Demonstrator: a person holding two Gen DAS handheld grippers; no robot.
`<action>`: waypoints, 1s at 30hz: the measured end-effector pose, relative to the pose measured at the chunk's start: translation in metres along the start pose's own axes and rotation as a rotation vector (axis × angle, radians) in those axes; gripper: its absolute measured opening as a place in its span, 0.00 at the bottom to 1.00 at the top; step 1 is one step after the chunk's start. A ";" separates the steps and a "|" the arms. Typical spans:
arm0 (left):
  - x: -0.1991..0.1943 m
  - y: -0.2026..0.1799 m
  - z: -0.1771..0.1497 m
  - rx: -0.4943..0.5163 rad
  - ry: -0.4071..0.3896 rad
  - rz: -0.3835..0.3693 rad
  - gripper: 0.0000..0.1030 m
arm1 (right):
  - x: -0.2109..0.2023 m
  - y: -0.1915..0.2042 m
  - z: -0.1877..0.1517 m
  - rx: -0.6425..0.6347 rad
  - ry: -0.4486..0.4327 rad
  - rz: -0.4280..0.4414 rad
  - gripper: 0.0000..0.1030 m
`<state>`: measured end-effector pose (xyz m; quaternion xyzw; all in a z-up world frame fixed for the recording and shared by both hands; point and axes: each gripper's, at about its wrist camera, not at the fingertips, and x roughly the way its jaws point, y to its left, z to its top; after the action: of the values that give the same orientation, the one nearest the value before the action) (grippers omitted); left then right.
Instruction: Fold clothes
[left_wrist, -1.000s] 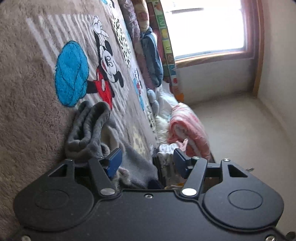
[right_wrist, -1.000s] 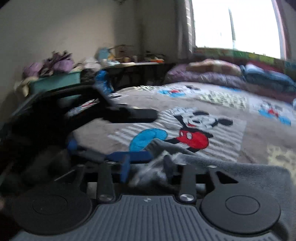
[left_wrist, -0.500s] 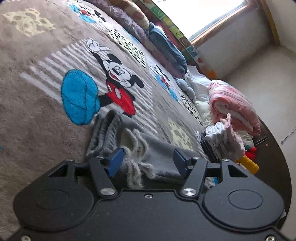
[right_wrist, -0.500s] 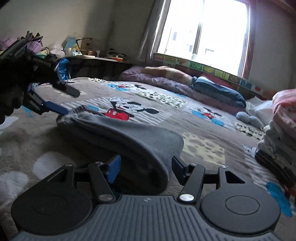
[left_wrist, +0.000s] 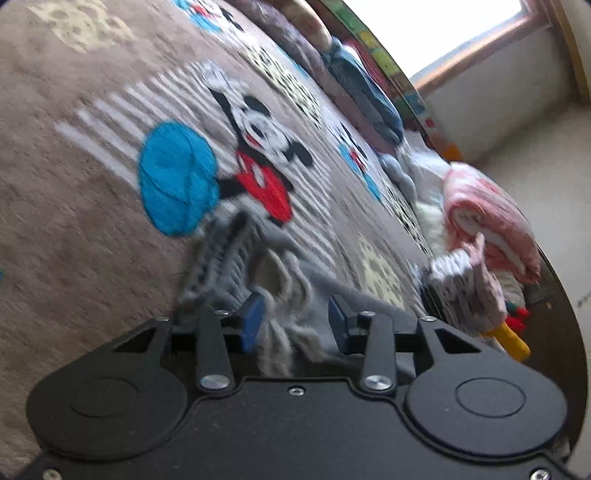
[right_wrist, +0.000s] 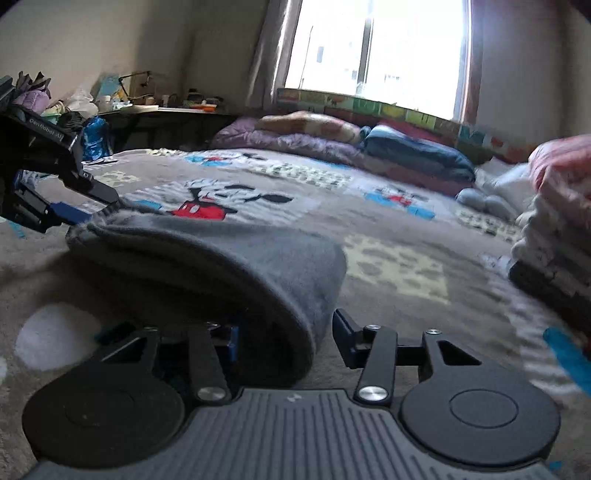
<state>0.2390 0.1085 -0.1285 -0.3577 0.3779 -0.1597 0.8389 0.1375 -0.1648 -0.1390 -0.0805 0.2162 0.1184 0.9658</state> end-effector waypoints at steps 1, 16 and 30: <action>0.003 0.000 -0.001 0.003 0.002 0.003 0.36 | 0.000 0.001 -0.001 -0.005 0.001 0.005 0.48; -0.014 -0.058 -0.005 0.447 -0.249 0.052 0.08 | -0.002 0.004 -0.001 -0.035 -0.040 -0.060 0.47; -0.009 -0.029 -0.001 0.414 -0.199 0.156 0.08 | -0.002 -0.008 -0.003 0.006 0.032 -0.041 0.51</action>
<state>0.2325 0.0931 -0.1031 -0.1618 0.2790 -0.1326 0.9372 0.1364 -0.1731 -0.1404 -0.0840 0.2304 0.0965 0.9646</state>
